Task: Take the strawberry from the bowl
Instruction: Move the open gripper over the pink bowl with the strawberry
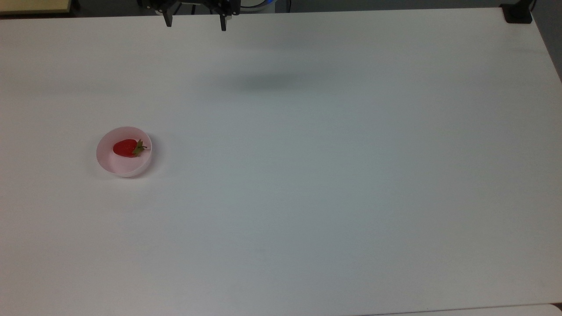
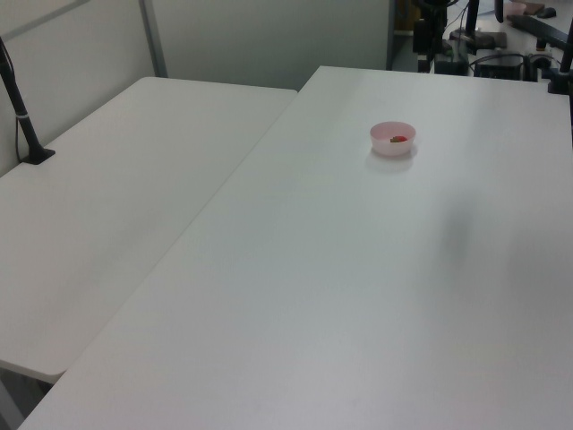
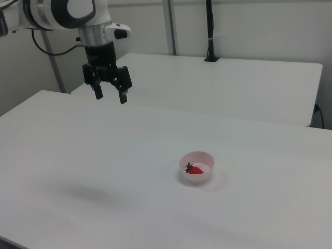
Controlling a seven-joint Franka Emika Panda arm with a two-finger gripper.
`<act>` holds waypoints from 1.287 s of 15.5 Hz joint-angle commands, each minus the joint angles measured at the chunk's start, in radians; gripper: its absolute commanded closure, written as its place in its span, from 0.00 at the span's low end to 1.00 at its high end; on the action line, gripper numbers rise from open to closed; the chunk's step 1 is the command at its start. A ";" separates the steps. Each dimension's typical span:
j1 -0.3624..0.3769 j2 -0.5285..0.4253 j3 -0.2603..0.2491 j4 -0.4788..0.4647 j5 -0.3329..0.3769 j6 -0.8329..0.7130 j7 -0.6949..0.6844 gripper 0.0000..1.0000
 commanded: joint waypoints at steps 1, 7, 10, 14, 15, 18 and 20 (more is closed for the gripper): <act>0.000 -0.039 -0.003 -0.049 -0.001 0.000 0.003 0.00; -0.011 -0.036 -0.003 -0.051 -0.001 0.004 -0.016 0.00; -0.015 -0.028 -0.004 -0.051 0.000 0.007 -0.049 0.00; -0.080 0.001 -0.003 -0.043 0.014 0.076 -0.199 0.00; -0.095 0.018 -0.003 -0.040 0.016 0.085 -0.216 0.00; -0.141 0.067 -0.003 -0.040 0.016 0.174 -0.202 0.00; -0.170 0.119 -0.004 -0.039 0.016 0.231 -0.196 0.00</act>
